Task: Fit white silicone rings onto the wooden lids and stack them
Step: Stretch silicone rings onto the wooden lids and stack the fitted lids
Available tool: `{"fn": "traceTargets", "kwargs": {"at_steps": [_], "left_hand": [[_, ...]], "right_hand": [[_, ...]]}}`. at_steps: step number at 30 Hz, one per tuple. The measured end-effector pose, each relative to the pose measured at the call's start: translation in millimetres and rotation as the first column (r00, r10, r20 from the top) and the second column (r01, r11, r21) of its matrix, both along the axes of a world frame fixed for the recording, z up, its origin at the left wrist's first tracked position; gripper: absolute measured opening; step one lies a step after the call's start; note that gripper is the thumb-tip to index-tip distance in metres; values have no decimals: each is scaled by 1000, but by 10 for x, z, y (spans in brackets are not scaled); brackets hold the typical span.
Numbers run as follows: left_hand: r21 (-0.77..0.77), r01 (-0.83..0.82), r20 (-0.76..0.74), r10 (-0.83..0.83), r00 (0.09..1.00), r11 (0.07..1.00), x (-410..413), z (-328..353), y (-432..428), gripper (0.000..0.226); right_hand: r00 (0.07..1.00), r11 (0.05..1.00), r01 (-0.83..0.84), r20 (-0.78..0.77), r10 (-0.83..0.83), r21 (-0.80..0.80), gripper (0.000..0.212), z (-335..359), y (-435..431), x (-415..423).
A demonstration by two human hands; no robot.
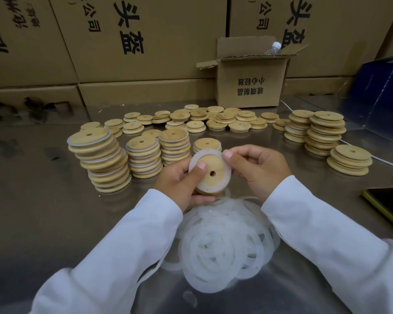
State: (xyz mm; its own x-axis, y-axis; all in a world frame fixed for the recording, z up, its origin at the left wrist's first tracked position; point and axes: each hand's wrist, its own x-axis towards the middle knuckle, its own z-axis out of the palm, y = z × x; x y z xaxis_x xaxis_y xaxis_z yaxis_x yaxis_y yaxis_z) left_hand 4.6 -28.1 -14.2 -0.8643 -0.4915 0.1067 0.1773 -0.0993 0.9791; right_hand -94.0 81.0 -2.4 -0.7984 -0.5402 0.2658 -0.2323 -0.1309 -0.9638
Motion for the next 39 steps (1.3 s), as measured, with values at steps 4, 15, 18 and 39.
{"fn": "traceTargets", "kwargs": {"at_steps": [4, 15, 18, 39], "left_hand": [[-27, 16, 0, -16, 1000, 999, 8, -2, -7, 16], [-113, -15, -46, 10, 999, 993, -4, -5, -20, 17], [-175, -43, -49, 35, 998, 984, -8, -13, -22, 18], [-78, -127, -71, 121, 990, 989, 1, 33, -38, 15]], "right_hand": [[990, 999, 46, -131, -42, 22, 12, -26, -3, 25], [1000, 1000, 13, -19, -12, 28, 12, 30, 23, 41], [1000, 997, 25, 3, -26, 71, 11, 45, 39, 11], [993, 991, 103, -59, -98, 87, 13, 50, -7, 42]]}}
